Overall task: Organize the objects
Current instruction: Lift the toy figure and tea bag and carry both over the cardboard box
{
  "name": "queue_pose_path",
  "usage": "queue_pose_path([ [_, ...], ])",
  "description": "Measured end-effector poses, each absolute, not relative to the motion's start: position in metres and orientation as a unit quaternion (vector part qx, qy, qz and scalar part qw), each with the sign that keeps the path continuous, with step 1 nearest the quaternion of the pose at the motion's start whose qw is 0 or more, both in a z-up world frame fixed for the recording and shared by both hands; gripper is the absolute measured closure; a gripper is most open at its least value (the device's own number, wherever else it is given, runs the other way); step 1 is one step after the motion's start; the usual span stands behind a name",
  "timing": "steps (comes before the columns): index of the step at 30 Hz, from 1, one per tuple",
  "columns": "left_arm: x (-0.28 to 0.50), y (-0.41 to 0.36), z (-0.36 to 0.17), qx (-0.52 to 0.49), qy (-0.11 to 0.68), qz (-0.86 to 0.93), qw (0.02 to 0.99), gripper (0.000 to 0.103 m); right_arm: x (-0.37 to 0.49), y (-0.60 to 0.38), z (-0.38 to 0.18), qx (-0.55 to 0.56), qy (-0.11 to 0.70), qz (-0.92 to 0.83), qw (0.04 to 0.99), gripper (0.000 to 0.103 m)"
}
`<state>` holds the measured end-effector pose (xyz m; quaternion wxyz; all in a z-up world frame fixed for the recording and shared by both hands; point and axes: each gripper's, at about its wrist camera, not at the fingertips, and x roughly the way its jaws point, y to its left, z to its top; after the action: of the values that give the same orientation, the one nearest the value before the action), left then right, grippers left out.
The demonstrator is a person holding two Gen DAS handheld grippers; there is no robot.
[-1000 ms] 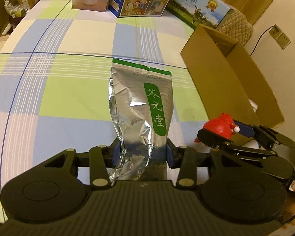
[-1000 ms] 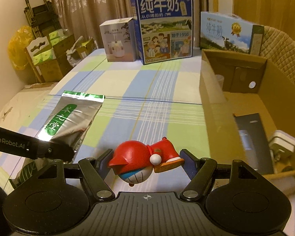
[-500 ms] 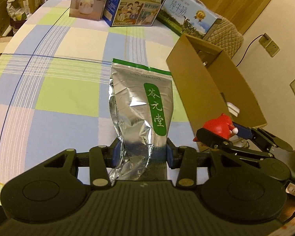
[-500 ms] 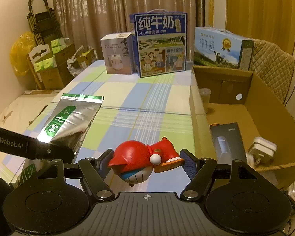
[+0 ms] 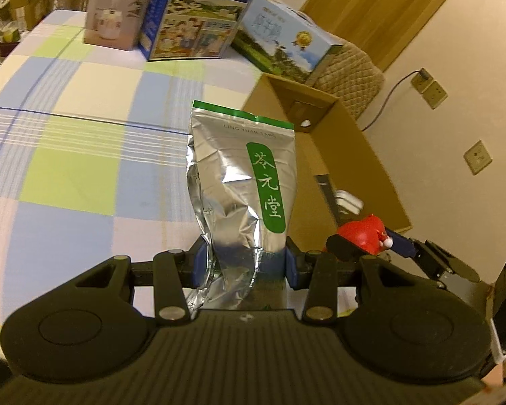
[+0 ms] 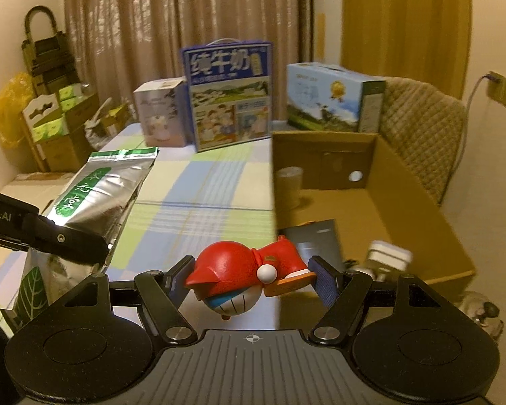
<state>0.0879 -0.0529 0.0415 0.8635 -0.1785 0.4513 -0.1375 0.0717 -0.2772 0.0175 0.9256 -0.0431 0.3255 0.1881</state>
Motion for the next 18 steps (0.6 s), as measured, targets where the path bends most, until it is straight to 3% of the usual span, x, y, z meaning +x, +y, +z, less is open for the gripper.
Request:
queue_pose_path([
  [18,0.111,-0.137,0.061,-0.171,0.449,-0.189,0.857,0.064,0.083,-0.347,0.045,-0.039,0.303,0.132,0.943,0.033],
])
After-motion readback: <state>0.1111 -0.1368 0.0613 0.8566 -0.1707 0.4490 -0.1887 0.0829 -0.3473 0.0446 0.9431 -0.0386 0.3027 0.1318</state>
